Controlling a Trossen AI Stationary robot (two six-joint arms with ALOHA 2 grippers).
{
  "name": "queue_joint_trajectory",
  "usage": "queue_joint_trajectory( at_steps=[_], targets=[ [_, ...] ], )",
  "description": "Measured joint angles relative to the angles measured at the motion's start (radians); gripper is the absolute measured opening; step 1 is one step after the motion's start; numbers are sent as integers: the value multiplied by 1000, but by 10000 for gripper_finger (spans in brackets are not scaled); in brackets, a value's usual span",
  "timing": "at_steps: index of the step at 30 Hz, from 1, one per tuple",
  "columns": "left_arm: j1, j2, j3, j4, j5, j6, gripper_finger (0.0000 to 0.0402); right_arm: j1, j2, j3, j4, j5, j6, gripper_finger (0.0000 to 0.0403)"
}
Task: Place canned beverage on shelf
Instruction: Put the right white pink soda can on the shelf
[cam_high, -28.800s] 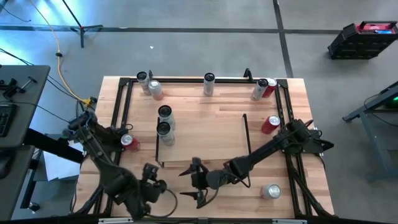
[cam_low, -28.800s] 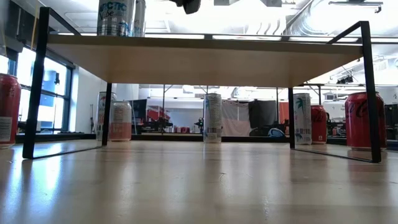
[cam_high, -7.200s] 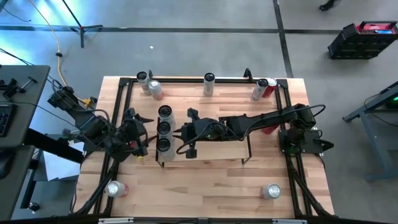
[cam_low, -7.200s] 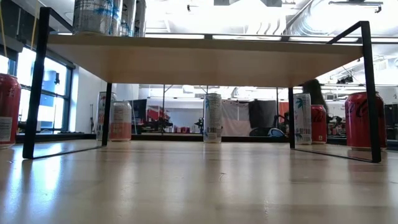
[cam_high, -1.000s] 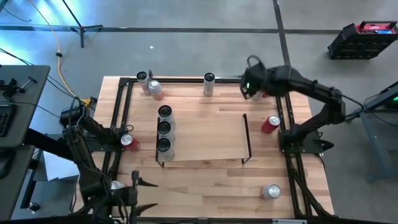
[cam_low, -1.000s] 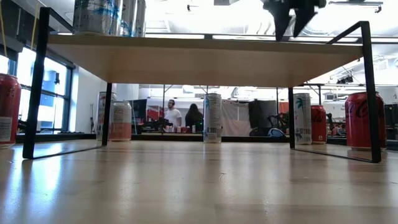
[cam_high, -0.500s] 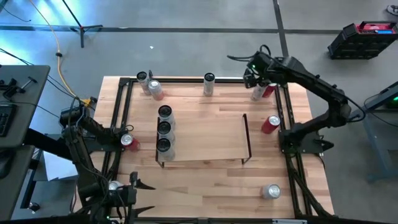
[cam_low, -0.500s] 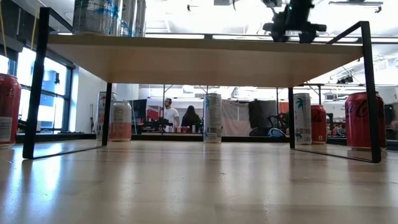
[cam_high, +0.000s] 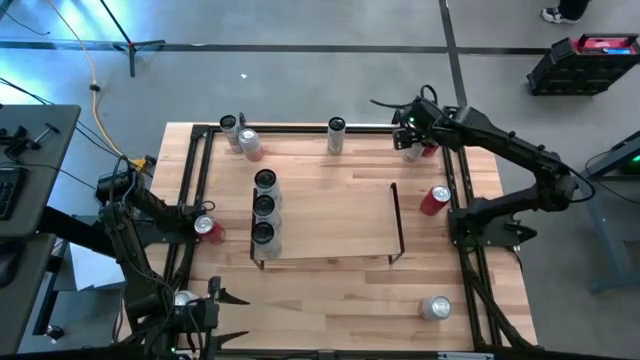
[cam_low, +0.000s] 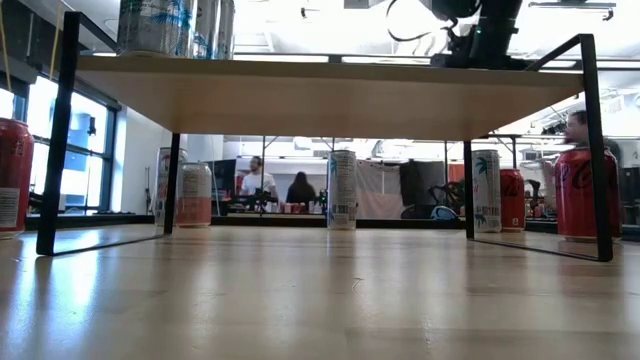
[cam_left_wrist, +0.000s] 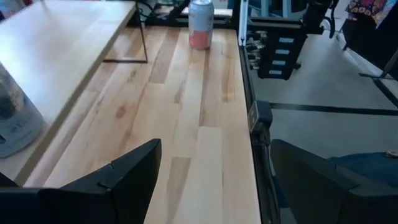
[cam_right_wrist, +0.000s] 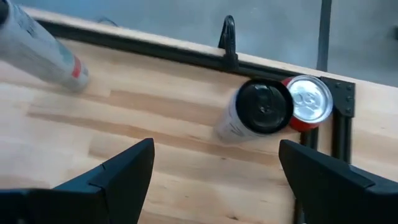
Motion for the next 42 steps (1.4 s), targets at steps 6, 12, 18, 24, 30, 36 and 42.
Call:
queue_joint_trajectory(
  at_steps=[6,12,18,24,30,36,42],
  targets=[
    [-33,-4,0,2,-26,9,291,44,0,0,78,40,16,331],
    [-57,-6,0,13,-23,-8,291,50,1,0,73,83,55,331],
    [-66,-26,8,17,-32,13,291,34,1,23,15,89,46,331],
    [-50,-24,0,3,-32,37,291,-66,2,-79,61,32,-5,331],
    [-43,-24,0,5,-34,44,291,-162,2,-166,191,14,-48,331],
    [-43,-24,0,5,-39,44,291,-190,10,-200,265,-15,-44,331],
    [-39,-24,0,5,-45,50,291,-190,11,-267,295,7,-30,331]
  ],
)
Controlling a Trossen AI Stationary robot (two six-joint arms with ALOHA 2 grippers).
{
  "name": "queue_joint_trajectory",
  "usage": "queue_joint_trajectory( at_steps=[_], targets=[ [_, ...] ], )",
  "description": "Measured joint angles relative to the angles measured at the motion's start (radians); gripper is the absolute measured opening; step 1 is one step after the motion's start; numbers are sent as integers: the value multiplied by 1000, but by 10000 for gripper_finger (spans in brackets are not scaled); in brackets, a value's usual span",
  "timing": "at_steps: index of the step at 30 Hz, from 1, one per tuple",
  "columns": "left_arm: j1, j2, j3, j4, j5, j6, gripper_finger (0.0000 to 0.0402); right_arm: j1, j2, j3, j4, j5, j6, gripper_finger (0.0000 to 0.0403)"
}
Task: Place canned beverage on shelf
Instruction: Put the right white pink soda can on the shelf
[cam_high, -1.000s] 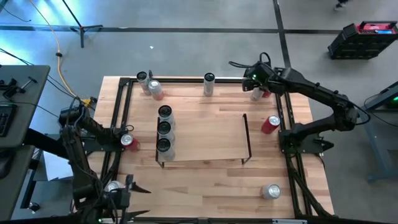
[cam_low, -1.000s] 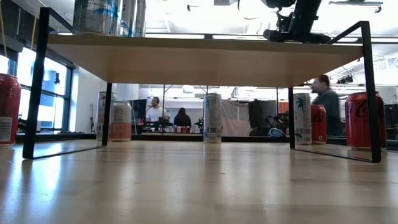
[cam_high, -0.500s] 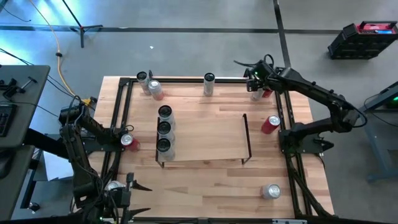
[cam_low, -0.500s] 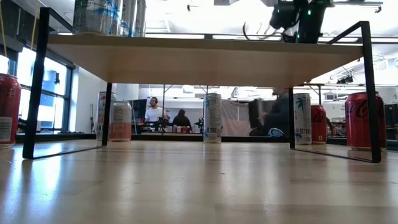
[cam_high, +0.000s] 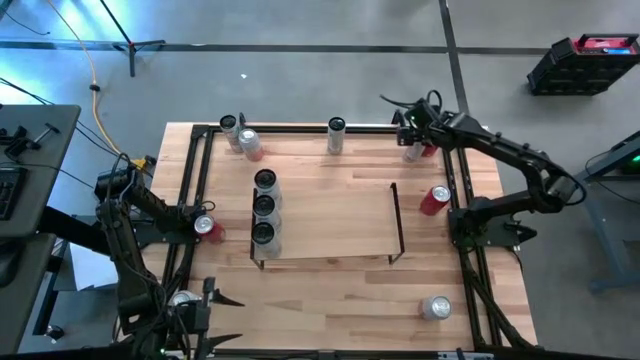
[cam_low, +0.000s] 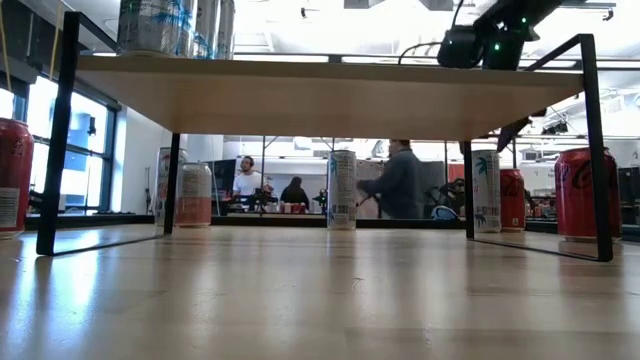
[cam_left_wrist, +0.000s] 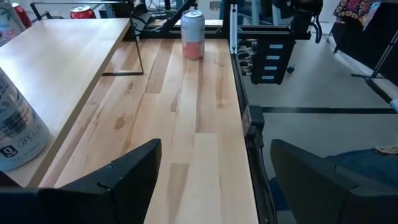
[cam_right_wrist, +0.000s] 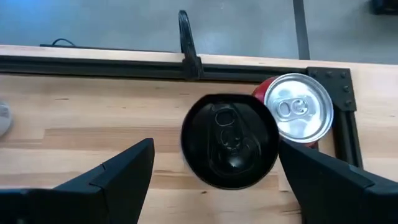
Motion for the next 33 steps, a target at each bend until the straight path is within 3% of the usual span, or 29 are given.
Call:
queue_joint_trajectory(
  at_steps=[6,33],
  targets=[
    [1,0,0,0,2,-15,291,4,1,-30,55,48,-2,331],
    [9,-4,0,0,9,21,291,12,-2,-43,73,72,17,331]
  ],
)
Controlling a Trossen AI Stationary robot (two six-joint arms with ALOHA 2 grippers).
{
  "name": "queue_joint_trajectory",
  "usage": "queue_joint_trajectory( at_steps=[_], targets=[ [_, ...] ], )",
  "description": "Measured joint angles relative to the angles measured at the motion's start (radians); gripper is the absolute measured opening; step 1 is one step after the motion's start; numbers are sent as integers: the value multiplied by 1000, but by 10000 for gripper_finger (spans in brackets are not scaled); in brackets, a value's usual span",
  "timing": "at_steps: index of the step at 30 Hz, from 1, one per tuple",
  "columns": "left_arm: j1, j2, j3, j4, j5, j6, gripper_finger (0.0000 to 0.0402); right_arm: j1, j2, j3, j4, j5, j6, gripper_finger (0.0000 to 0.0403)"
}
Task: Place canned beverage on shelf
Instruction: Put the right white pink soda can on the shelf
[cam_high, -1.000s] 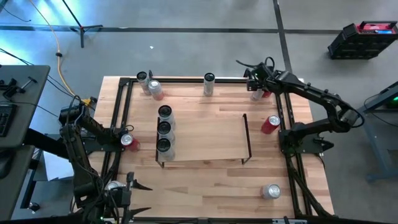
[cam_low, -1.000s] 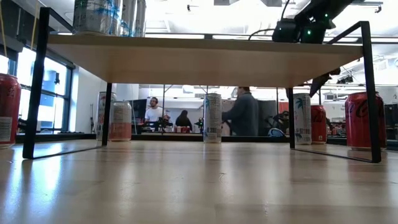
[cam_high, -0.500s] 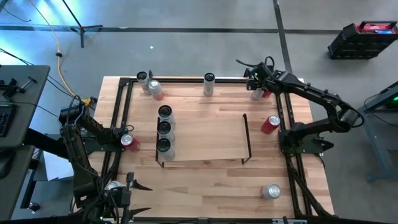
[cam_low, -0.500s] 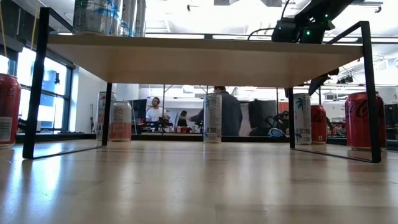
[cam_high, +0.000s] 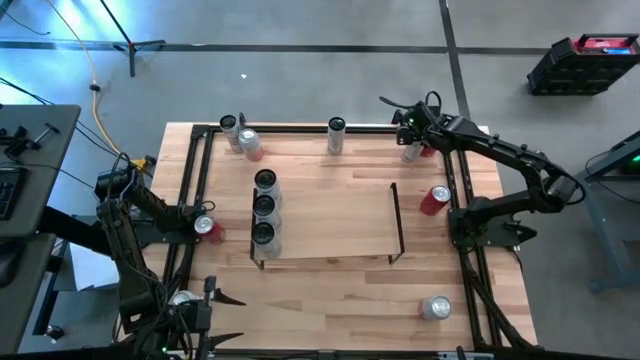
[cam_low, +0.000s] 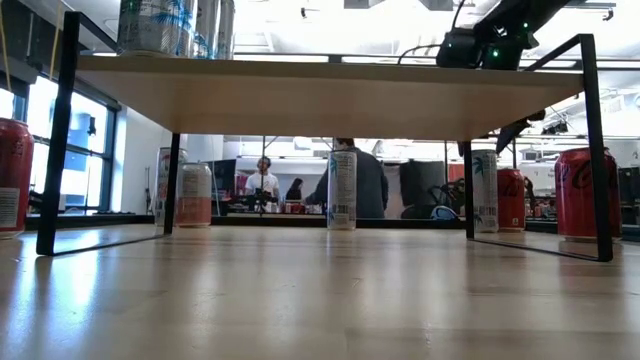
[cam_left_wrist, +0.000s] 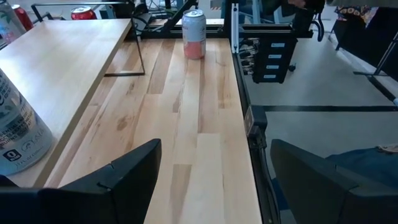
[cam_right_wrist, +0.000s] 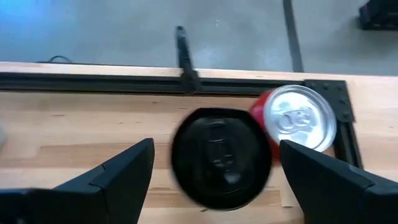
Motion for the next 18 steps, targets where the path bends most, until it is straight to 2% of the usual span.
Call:
queue_joint_trajectory(
  at_steps=[9,15,18],
  targets=[
    [0,0,0,1,0,-17,291,-8,7,-98,169,13,55,330],
    [0,-1,0,0,0,-16,291,-2,7,-113,178,63,45,328],
    [0,-1,0,1,-4,-17,291,11,7,-113,186,88,43,315]
  ],
)
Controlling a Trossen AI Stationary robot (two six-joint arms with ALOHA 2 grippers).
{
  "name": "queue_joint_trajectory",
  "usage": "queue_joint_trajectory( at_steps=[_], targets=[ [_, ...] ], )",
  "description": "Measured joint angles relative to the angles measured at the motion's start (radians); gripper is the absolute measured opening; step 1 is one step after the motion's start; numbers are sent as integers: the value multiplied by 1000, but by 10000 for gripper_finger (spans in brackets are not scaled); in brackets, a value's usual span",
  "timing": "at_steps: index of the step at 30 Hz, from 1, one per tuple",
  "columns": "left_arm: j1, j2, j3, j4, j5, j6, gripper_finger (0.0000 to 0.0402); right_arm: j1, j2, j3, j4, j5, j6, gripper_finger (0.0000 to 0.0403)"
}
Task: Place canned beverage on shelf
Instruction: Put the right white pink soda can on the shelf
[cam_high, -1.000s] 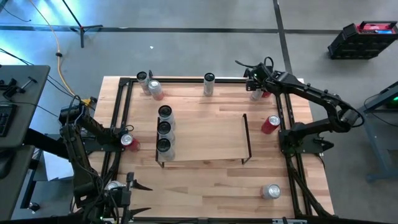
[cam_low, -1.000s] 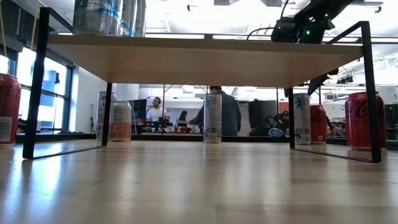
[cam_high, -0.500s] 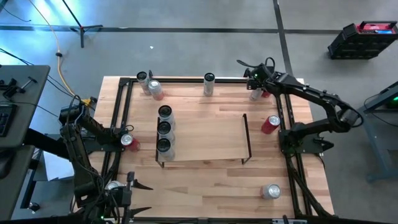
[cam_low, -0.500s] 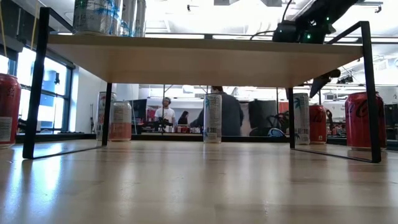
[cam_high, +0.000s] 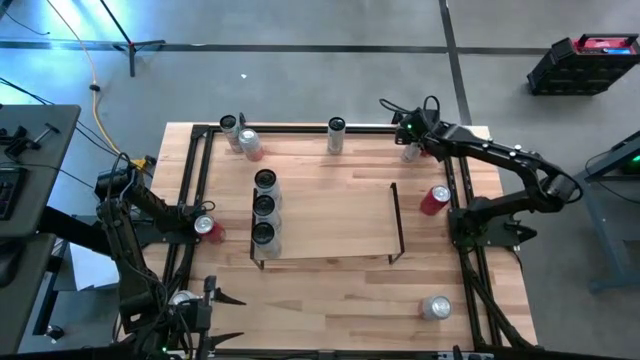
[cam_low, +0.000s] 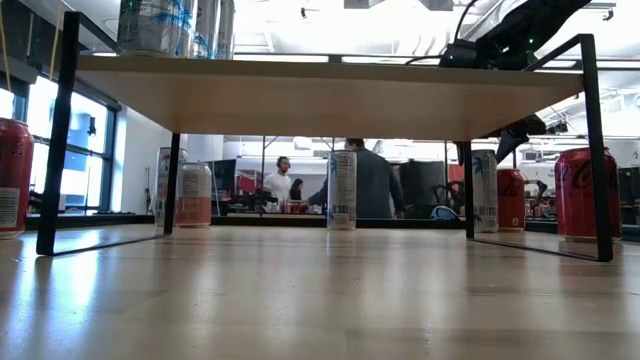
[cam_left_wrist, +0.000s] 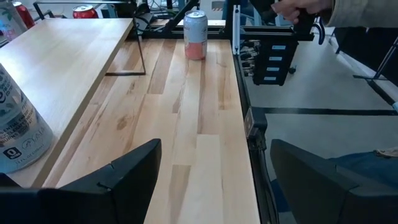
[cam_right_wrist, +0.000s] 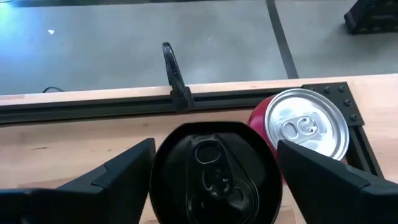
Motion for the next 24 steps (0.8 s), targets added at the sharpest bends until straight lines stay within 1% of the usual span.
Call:
queue_joint_trajectory(
  at_steps=[2,7,9,14,18,24],
  targets=[
    [0,0,0,0,0,-7,291,11,0,0,2,21,-1,300],
    [0,0,0,0,0,-8,291,20,0,0,2,19,-8,256],
    [0,0,0,0,0,-8,291,27,0,0,2,21,-9,245],
    [-1,0,6,-2,0,-5,291,53,0,0,2,22,-9,246],
    [-2,-1,29,-2,0,48,291,87,-10,0,-3,9,-19,247],
    [-2,-28,32,-15,1,69,291,169,-84,0,-3,-47,-58,247]
  ],
)
